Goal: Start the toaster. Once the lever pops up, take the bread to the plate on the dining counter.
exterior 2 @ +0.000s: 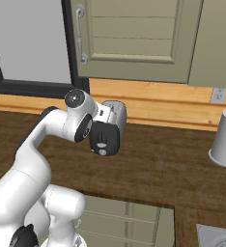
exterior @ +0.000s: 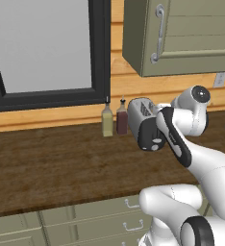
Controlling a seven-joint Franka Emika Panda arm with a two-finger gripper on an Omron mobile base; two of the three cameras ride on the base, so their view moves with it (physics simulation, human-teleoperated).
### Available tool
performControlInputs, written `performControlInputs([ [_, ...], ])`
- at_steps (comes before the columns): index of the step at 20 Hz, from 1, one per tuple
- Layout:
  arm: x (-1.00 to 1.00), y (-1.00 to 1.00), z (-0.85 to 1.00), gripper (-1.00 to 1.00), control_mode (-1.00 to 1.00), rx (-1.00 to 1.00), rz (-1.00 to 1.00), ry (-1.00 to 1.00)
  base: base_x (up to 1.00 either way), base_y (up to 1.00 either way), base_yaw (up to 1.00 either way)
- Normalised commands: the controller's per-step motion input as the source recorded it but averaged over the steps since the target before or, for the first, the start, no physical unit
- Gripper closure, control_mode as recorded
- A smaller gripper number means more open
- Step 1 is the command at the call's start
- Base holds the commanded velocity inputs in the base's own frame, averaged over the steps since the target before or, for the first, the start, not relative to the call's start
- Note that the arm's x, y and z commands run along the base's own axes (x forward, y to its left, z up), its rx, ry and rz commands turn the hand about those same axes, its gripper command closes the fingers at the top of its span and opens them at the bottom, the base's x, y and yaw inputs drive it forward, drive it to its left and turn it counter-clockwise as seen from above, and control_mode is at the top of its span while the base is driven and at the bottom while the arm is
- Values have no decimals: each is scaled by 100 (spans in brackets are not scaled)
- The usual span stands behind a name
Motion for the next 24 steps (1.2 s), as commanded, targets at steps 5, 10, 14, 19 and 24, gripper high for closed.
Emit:
performControlInputs([
  [5,0,0,0,-100,-100,0,0,0,0,0,0],
  [10,0,0,0,-100,-100,0,0,0,0,0,0],
  [14,0,0,0,-100,-100,0,0,0,0,0,0],
  [19,0,0,0,-100,-100,0,0,0,0,0,0],
  [24,0,0,0,-100,-100,0,0,0,0,0,0],
])
